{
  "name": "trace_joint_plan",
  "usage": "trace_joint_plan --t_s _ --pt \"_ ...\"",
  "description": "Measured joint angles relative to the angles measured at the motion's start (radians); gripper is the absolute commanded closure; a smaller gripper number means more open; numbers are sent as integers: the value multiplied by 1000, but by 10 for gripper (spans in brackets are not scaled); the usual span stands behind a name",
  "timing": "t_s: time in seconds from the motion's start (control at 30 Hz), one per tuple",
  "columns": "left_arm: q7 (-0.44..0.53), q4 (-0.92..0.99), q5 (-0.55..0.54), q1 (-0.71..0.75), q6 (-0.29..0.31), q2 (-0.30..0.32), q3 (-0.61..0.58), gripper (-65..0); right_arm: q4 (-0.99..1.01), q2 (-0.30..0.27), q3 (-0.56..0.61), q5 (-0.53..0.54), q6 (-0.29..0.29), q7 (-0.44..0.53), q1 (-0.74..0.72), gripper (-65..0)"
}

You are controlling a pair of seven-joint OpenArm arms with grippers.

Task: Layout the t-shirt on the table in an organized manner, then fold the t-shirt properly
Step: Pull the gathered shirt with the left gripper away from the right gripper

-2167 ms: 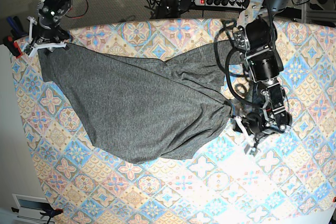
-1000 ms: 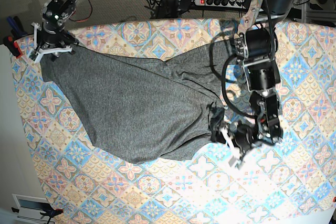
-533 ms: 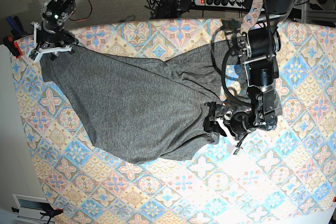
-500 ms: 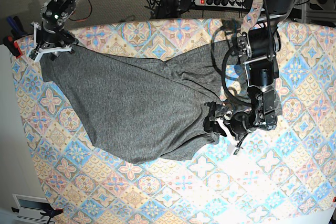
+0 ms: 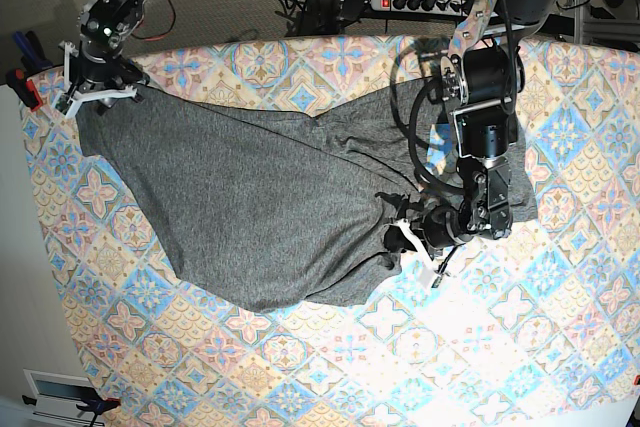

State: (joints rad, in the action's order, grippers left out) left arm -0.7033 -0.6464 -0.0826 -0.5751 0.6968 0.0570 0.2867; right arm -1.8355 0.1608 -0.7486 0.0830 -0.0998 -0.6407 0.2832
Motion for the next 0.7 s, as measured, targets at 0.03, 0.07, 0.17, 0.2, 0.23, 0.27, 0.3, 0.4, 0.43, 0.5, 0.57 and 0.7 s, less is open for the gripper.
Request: trace_joint_plan --t_s 0.03,0.07,0.17,0.2,0.23,0.27,0.3,0.4,0.43,0.5,0.57,0.7 --pt "0 0 0 0 0 2 2 -40 0 0 0 0 0 0 0 -218" --pt "-1 0 -2 0 0 2 5 -40 0 0 0 0 0 0 -1 -218" --pt "-3 0 -4 8 7 51 27 -40 0 0 0 0 0 0 0 -218" --pt "-7 0 -13 16 11 61 44 -40 0 0 0 0 0 0 -1 -218" --pt "-3 0 -27 27 21 78 71 -40 0 0 0 0 0 0 -1 -218" --pt "2 0 -34 38 35 103 96 -40 0 0 0 0 0 1 -1 -218" --pt "2 0 -41 48 40 132 114 -40 0 -1 0 0 0 1 -1 -218" --pt "0 -6 -50 71 37 223 132 -40 0 0 0 0 1 -1 -1 -218" --pt "-1 -8 -56 80 33 246 133 -40 0 0 0 0 0 0 -3 -218" --pt "11 -13 -73 110 34 267 135 -40 0 1 1 0 -1 0 -4 -218" --pt "51 -16 -84 133 32 272 135 -40 0 0 1 0 0 0 -5 -218" --pt "70 -21 -122 173 54 296 135 -40 0 0 1 0 3 -1 -4 -218"
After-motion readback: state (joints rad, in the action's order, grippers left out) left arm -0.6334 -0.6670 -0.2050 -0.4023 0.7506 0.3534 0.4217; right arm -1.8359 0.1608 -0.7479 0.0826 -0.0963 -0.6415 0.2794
